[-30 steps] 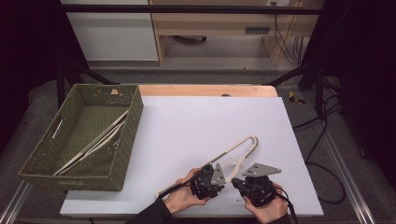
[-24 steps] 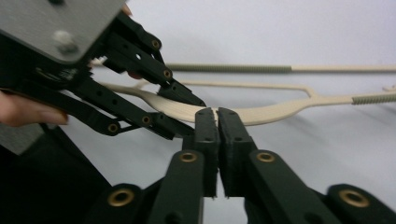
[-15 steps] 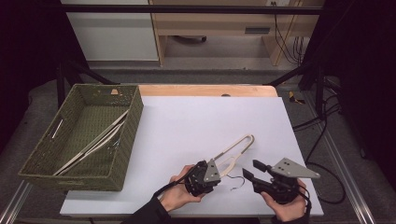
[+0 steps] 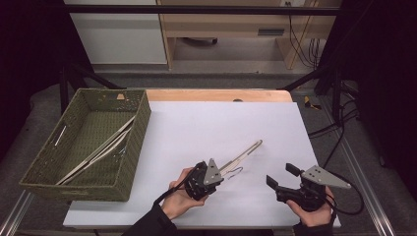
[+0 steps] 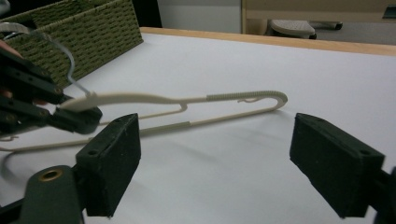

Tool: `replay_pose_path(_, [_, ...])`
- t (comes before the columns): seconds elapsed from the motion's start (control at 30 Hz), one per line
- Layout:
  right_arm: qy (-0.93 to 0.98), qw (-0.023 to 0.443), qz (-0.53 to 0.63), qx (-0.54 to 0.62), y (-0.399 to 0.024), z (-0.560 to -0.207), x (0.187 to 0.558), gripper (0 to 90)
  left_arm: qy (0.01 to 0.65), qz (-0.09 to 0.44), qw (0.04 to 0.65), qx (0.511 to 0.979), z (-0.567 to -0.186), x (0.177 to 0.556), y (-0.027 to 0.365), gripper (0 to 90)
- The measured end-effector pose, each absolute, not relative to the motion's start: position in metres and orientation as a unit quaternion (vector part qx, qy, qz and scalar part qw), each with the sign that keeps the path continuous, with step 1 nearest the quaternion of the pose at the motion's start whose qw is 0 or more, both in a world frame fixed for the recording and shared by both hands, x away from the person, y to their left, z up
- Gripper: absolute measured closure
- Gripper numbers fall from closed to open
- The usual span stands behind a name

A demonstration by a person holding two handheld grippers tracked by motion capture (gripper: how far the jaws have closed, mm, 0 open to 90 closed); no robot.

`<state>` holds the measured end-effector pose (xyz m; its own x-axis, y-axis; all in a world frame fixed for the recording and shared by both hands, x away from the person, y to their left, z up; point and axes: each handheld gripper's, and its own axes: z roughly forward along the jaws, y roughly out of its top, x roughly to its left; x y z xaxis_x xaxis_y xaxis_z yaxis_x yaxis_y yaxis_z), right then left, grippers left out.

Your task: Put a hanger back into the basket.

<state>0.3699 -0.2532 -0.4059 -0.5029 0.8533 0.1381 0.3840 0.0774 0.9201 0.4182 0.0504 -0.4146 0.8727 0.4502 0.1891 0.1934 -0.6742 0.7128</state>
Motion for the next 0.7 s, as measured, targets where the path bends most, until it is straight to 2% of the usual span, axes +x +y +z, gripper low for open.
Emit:
replay_pose_path(0.2, [0.707,0.228,0.504,0.441,-0.253,-0.416,0.374,10.1,0.211,0.193,0.374,0.882,-0.407,0.427,0.066,85.1])
replay_pose_path(0.33, [0.710,0.227,0.499,0.442,-0.253,-0.421,0.376,8.3,0.236,0.182,0.395,0.869,-0.401,0.434,0.082,85.7])
replay_pose_path(0.7, [0.712,0.217,0.491,0.453,-0.256,-0.428,0.379,7.1,0.256,0.190,0.422,0.849,-0.379,0.436,0.109,85.7])
